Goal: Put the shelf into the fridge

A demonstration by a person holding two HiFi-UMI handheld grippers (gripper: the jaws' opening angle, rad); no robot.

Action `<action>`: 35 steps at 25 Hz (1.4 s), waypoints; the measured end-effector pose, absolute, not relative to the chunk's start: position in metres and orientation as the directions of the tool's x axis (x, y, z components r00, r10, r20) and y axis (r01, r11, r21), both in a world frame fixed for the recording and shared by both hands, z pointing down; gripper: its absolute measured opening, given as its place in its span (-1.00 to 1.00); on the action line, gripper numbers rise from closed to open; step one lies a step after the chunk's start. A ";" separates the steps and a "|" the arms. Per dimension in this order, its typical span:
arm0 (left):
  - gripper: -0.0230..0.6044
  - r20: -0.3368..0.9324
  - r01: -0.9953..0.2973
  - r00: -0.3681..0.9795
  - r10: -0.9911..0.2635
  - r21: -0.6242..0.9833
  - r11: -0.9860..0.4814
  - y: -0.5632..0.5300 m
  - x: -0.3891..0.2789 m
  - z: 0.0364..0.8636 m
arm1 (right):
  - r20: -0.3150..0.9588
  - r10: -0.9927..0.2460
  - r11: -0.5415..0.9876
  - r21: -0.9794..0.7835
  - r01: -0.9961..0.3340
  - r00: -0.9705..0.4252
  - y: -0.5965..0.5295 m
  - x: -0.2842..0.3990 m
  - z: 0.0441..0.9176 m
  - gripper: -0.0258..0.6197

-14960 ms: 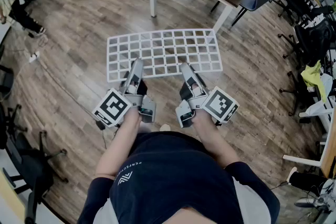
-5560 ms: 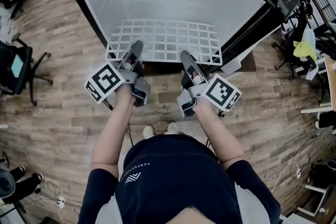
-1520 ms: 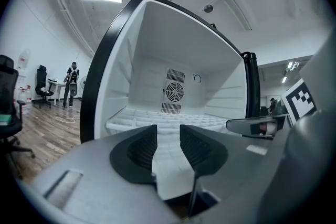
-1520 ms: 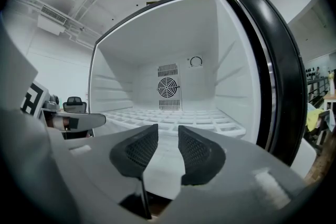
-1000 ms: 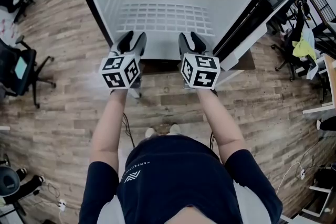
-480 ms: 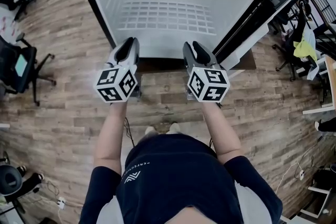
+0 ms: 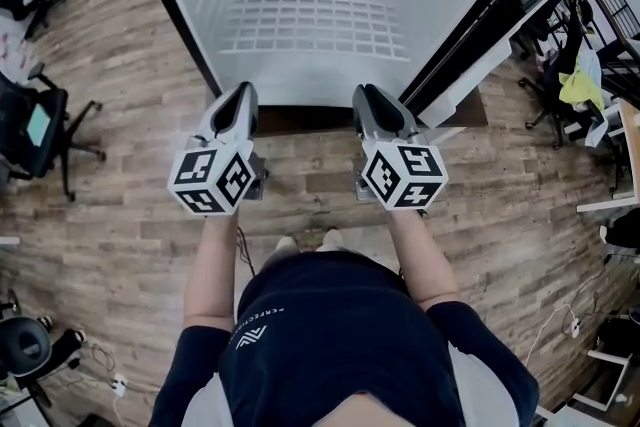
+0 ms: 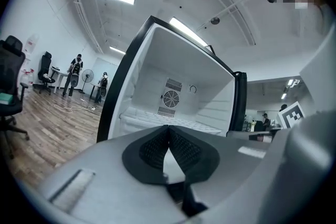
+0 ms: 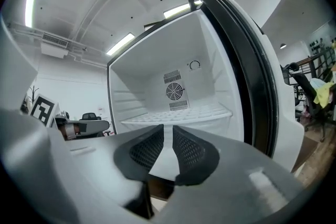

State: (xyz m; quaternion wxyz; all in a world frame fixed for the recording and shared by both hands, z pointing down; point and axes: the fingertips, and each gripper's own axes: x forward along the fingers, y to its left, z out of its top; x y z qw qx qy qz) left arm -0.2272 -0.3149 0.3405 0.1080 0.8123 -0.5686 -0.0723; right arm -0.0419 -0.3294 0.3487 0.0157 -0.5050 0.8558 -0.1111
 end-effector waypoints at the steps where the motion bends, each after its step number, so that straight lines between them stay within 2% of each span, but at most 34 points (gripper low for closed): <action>1: -0.93 0.011 -0.907 0.342 -0.940 0.265 -0.327 -0.313 -0.228 0.341 | 0.084 -0.868 0.464 -0.211 -0.860 -0.489 -0.328 -0.041 0.348 -0.76; 14: -0.91 0.045 -0.900 0.347 -0.937 0.296 -0.319 -0.294 -0.230 0.350 | 0.080 -0.874 0.452 -0.226 -0.863 -0.479 -0.312 -0.032 0.347 -0.91; 35: -0.88 0.082 -0.909 0.318 -0.944 0.309 -0.279 -0.280 -0.241 0.364 | 0.147 -0.852 0.468 -0.217 -0.856 -0.503 -0.301 -0.039 0.363 -0.92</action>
